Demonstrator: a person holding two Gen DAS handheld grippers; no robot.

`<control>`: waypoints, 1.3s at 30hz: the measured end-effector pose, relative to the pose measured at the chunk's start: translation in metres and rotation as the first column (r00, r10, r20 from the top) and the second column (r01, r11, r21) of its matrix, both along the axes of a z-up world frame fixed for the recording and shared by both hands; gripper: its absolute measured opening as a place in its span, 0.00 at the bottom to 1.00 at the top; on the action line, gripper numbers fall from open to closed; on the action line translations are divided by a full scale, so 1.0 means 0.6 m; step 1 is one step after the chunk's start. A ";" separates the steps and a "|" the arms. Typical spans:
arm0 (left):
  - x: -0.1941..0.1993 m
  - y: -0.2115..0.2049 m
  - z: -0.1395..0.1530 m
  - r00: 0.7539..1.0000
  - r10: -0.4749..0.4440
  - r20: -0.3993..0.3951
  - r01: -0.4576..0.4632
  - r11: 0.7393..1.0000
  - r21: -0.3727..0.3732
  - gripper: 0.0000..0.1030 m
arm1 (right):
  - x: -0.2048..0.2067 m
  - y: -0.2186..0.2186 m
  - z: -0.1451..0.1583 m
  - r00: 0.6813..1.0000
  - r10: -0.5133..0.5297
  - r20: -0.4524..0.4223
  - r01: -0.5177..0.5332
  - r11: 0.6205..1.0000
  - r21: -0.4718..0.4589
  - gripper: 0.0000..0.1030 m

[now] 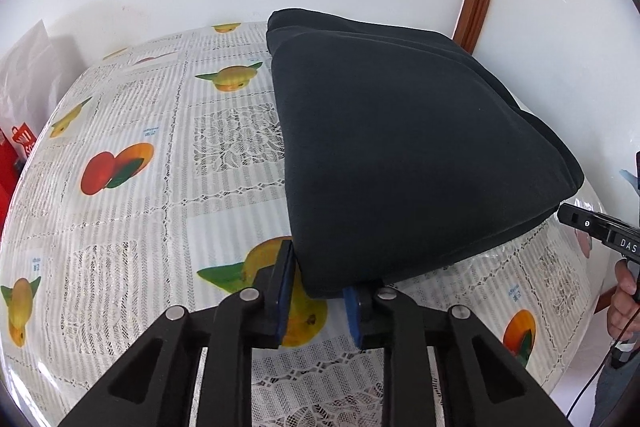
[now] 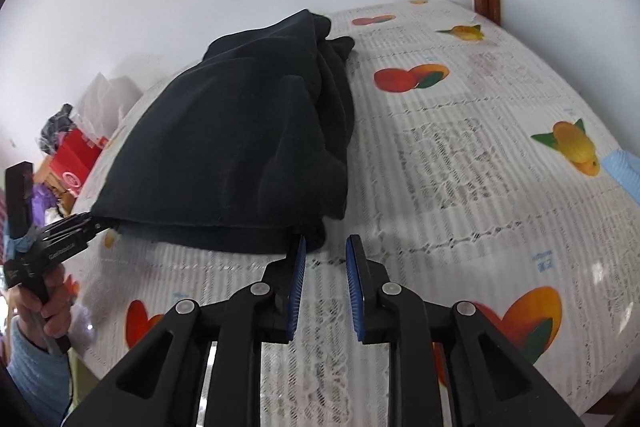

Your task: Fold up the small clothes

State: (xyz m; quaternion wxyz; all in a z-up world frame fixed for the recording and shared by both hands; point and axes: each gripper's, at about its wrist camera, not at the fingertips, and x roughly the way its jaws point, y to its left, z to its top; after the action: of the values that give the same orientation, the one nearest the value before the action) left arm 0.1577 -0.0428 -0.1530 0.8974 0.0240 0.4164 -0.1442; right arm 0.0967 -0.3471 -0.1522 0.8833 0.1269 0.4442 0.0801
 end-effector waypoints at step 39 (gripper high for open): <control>-0.048 0.068 0.052 0.998 -0.011 0.060 0.014 0.999 -0.045 0.46 | 0.071 0.021 0.097 0.966 0.065 0.252 -0.058 0.998 -0.033 0.28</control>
State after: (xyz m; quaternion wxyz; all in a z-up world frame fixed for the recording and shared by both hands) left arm 0.1287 -0.0022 -0.1221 0.9087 0.0104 0.3860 -0.1587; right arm 0.1391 -0.3343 -0.0939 0.9313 0.0907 0.3328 0.1174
